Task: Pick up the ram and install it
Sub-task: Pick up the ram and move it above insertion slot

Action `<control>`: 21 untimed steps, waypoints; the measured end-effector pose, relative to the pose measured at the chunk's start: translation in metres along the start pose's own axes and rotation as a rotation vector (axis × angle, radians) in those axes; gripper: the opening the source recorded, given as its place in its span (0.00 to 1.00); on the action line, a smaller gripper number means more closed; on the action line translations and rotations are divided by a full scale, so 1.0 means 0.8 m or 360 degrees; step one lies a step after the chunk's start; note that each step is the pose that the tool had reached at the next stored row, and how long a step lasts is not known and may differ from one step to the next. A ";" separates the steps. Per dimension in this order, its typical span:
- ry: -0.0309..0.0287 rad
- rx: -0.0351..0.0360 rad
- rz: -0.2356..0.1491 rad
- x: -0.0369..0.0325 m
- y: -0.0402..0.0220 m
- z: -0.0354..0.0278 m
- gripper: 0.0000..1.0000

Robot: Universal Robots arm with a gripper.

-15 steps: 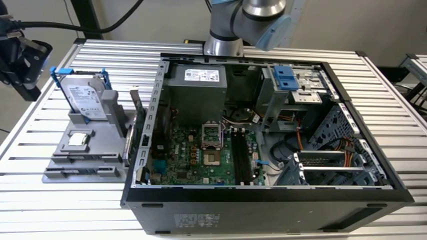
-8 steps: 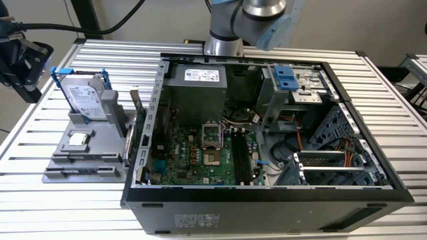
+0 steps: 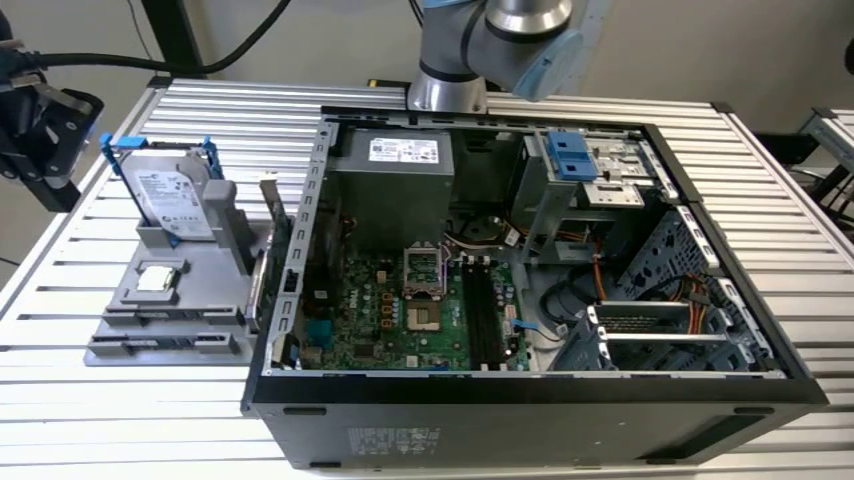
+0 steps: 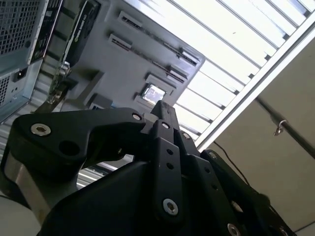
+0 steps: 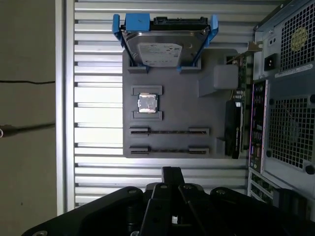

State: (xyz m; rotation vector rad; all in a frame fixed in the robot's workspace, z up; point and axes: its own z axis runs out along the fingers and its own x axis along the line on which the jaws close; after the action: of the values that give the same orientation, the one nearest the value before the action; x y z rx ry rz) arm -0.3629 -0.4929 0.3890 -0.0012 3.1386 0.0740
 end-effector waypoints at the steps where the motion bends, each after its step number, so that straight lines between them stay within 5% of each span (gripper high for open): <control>1: 0.00000 0.0000 0.0000 0.0000 -0.0001 0.0000 0.00; 14: 0.00000 0.0000 -0.0002 0.0000 -0.0005 0.0002 0.00; 21: 0.00047 0.0001 -0.0110 0.0004 -0.0005 0.0001 0.00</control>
State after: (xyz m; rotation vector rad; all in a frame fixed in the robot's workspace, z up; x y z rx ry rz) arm -0.3633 -0.4932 0.3889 -0.1102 3.1380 0.0733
